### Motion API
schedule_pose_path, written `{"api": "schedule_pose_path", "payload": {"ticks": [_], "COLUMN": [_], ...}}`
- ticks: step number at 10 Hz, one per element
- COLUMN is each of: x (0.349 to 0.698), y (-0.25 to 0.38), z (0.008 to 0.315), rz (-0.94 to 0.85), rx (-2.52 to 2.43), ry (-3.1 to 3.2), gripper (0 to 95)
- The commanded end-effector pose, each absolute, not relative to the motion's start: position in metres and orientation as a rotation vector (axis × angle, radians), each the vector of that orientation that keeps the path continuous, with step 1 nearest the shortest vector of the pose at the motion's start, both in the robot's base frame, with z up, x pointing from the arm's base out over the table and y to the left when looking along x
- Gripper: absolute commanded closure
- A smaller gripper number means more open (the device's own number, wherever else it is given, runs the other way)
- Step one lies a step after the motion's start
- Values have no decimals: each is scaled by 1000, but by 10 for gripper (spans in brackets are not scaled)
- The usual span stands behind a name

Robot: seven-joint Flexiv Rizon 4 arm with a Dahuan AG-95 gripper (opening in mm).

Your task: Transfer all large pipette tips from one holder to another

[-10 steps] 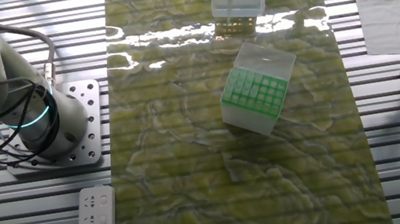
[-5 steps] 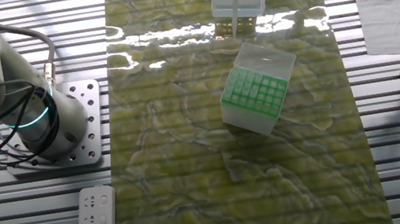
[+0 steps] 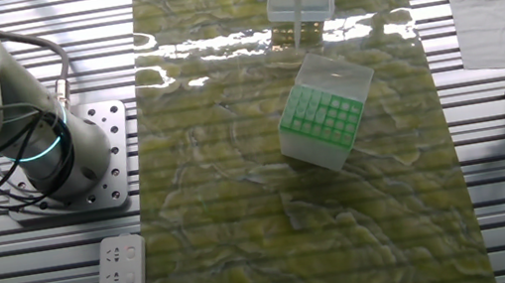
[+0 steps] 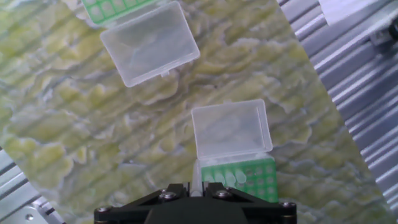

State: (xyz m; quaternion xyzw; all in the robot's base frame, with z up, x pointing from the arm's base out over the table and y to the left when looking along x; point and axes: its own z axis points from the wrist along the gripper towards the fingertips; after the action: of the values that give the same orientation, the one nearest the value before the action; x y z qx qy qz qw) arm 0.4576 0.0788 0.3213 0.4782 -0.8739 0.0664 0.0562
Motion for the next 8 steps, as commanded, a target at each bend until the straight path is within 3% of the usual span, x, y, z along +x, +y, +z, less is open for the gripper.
{"api": "schedule_pose_path", "payload": {"ticks": [1, 6, 8], "x": [457, 457, 475], "y": [79, 79, 39], "z": [321, 321, 329], "rz": [207, 165, 148], "rx": [1395, 1491, 1526], "ry": [-2678, -2637, -2622], "gripper": [950, 950, 950]}}
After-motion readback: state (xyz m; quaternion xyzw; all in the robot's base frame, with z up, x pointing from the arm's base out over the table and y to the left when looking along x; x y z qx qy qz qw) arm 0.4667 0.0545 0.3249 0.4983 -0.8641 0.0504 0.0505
